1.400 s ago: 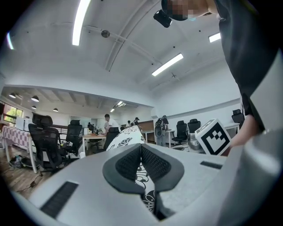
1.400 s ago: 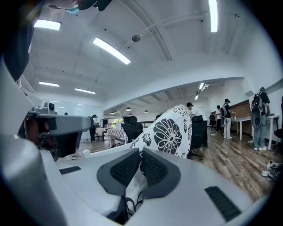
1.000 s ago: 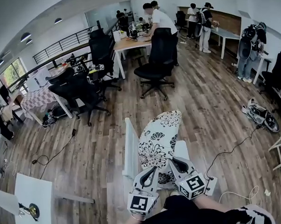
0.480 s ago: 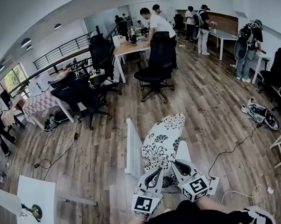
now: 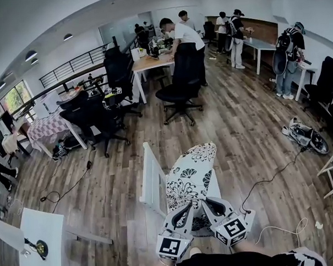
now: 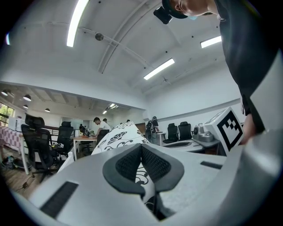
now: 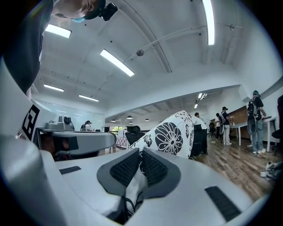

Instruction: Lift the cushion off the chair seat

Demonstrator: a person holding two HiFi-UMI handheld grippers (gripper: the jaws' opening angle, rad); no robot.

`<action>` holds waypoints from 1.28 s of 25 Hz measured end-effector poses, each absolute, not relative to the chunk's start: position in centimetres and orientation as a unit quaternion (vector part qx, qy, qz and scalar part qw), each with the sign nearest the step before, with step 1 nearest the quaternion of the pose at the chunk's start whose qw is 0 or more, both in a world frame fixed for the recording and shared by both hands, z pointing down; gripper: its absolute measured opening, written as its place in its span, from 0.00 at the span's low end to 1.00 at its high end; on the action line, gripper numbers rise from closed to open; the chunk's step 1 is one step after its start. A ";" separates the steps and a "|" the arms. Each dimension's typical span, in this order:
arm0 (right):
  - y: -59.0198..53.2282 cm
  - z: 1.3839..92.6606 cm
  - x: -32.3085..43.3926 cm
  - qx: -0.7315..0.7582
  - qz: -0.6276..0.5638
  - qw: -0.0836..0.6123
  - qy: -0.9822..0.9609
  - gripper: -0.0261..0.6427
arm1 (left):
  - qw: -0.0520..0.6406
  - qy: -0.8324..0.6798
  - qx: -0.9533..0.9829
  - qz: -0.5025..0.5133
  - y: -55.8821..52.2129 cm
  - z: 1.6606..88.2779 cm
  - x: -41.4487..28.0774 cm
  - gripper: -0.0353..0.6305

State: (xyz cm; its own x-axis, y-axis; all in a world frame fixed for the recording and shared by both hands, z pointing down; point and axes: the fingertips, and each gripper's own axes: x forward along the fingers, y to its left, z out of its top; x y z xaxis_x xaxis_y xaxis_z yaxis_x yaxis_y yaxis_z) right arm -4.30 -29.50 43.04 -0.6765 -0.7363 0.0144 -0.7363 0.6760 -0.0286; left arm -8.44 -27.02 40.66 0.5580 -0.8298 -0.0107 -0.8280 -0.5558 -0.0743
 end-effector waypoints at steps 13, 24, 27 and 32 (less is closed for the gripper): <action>-19.6 43.9 2.7 0.369 0.029 0.012 -0.929 0.09 | 0.021 0.504 -0.863 -0.010 -17.3 41.7 -1.2 0.06; -10.0 44.3 9.5 0.350 0.037 0.018 -0.936 0.09 | 0.009 0.523 -0.853 -0.003 -7.5 42.6 5.5 0.06; -7.6 44.0 10.8 0.344 0.043 0.010 -0.938 0.09 | -0.003 0.533 -0.846 -0.016 -5.0 42.6 6.7 0.06; -5.2 43.5 12.7 0.331 0.041 0.007 -0.943 0.09 | -0.001 0.533 -0.846 -0.007 -3.0 42.5 9.0 0.06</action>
State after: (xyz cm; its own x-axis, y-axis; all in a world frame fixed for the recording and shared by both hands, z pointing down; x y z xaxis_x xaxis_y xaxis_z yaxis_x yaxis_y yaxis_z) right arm 12.67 -5.20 43.54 -0.7810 -0.6232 0.0412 -0.6244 0.7777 -0.0732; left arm 8.98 -2.99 42.46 0.4326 -0.9015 0.0127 -0.9015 -0.4327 -0.0052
